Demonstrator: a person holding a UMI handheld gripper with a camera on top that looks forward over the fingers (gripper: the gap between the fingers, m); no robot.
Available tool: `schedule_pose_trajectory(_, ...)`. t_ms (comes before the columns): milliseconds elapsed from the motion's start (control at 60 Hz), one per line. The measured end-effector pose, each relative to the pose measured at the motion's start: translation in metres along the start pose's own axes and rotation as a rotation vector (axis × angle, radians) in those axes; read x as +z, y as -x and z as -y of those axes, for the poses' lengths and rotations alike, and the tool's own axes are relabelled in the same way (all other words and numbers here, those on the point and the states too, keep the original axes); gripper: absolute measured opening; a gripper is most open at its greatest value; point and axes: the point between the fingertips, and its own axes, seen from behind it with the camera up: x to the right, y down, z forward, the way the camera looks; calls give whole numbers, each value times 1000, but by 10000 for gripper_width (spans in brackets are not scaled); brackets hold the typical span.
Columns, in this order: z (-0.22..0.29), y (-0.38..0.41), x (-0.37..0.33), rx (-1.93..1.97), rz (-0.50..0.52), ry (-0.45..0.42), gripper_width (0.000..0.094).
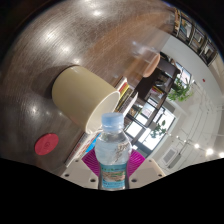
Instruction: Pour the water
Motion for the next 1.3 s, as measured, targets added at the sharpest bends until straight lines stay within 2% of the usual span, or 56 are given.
schedule_pose_trajectory(217, 3, -9, -4, 194, 22, -12, 297)
schedule_pose_trajectory(367, -11, -48, -22, 710, 11, -47, 301)
schedule_pose_trajectory(433, -22, -73, -37, 918, -32, -45, 300)
schedule_pose_trajectory(517, -58, -91, -50, 1178, -56, -85, 299)
schedule_pose_trajectory(650, -85, -92, -66, 1617, -53, -148, 311)
schedule_pose_trajectory(817, -103, -53, -62, 1993, -23, -187, 308)
schedule_pose_trajectory(1117, -66, 54, -9, 2196, 130, -139, 311)
schedule_pose_trajectory(1300, -32, 97, 11, 2222, 171, -139, 311)
